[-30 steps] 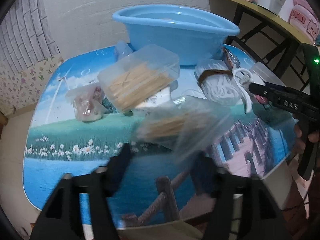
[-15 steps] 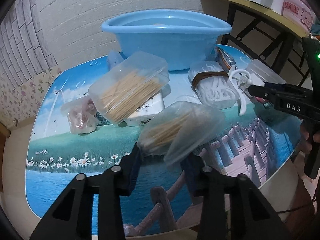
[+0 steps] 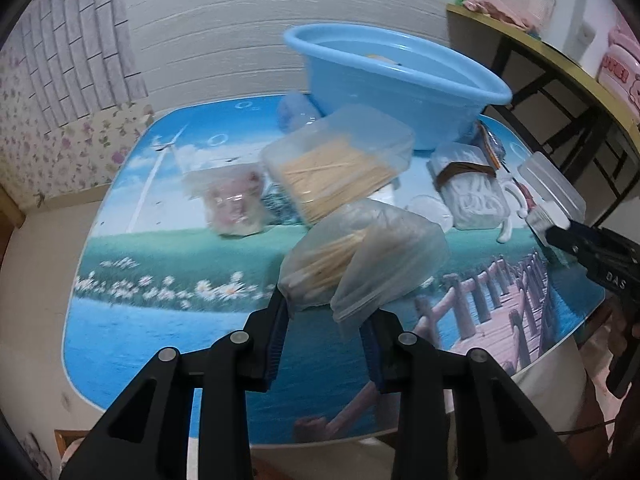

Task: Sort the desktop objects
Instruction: 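Grasp the bag of cotton swabs with the left gripper while the right gripper grasps the white charger, then lift the swab bag with the left gripper while the right gripper lifts the charger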

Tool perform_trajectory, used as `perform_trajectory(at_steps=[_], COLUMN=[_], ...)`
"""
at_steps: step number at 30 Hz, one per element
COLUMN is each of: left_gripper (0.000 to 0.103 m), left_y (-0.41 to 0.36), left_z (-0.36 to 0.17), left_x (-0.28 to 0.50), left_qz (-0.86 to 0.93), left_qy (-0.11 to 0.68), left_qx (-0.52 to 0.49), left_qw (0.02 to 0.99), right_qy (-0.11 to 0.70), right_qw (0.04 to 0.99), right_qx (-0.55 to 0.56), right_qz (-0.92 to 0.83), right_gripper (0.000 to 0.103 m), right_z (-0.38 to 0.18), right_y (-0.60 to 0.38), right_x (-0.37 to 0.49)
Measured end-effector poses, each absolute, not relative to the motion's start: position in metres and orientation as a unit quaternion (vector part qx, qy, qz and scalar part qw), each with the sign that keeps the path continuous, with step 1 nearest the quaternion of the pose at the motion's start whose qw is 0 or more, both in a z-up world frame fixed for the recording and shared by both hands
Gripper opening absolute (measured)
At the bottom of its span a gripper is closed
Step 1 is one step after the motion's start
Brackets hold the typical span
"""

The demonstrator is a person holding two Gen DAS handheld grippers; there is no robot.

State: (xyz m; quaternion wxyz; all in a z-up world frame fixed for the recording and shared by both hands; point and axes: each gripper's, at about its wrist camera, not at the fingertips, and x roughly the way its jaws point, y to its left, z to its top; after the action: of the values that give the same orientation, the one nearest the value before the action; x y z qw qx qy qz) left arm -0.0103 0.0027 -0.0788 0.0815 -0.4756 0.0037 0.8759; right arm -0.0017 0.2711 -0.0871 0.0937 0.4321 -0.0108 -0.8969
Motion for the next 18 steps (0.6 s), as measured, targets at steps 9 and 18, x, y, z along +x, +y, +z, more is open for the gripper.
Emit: perform_trajectory(at_steps=[9,18], left_gripper=[0.033,0.033], left_y=[-0.005,-0.002], left_z=[-0.082,-0.086], left_x=[-0.01,-0.014], left_qz=[0.871,0.868], left_qy=[-0.002,0.009], left_qx=[-0.488,-0.494], left_qw=[0.061,0.051], right_qy=[-0.001,-0.003], right_qw=[0.092,0.099], right_qx=[0.442,0.452], right_qz=[-0.892,-0.886], right_gripper=[0.044,0.045], right_z=[-0.086,-0.088], right_y=[0.267,0.264], right_x=[0.013,0.02])
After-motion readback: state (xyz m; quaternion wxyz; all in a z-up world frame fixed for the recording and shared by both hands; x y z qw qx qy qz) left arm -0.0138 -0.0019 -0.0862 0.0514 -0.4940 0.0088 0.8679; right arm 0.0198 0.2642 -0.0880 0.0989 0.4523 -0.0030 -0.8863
